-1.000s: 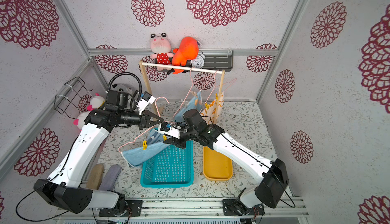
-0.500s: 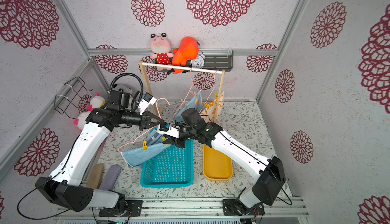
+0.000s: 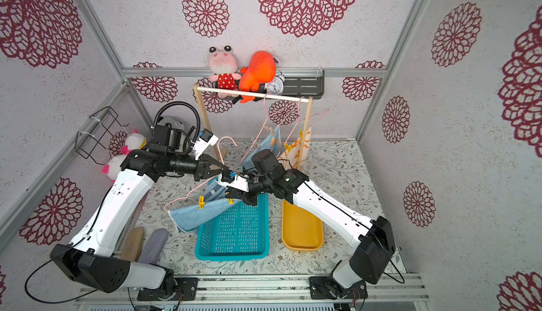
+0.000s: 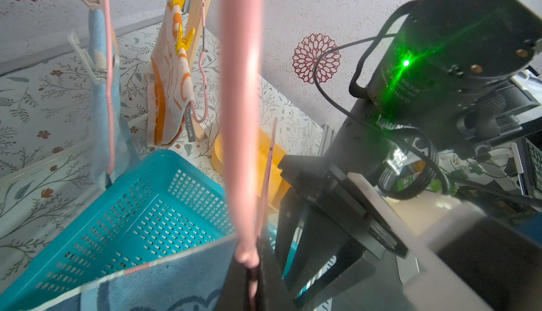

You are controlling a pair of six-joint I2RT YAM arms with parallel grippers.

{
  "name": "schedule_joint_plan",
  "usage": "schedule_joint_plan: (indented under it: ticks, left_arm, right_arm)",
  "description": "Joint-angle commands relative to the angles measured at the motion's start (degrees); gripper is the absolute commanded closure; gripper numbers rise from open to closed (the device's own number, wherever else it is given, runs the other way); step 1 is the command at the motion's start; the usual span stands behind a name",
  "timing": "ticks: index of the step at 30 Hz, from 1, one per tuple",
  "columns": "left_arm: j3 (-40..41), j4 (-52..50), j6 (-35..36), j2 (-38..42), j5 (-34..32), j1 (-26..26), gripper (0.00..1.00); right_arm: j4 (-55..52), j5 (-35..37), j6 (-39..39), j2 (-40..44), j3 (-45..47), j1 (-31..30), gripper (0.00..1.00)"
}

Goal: Remove the clothespins securing towels to the hanger
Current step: Remove the clothespin from the hanger.

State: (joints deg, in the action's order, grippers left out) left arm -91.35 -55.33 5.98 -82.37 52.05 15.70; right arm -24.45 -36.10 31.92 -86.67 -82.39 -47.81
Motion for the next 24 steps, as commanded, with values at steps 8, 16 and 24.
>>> schedule_joint_plan:
  ticks: [8,16,24]
  left_arm:
    - [-0.9,0.1,1.0,-0.1,-0.9,0.5,1.0]
    - [-0.7,0.8,0.7,0.0,-2.8,0.5,1.0]
    - [0.2,3.6,-1.2,1.6,-7.4,-0.1,1.0]
  right_arm:
    - [2.2,3.8,-2.3,4.4,-0.3,0.2,1.0]
    - [6.1,8.5,-5.1,9.0,1.9,0.3,1.0]
    - [8.3,16.9,-10.7,17.3,10.7,0.7,1.0]
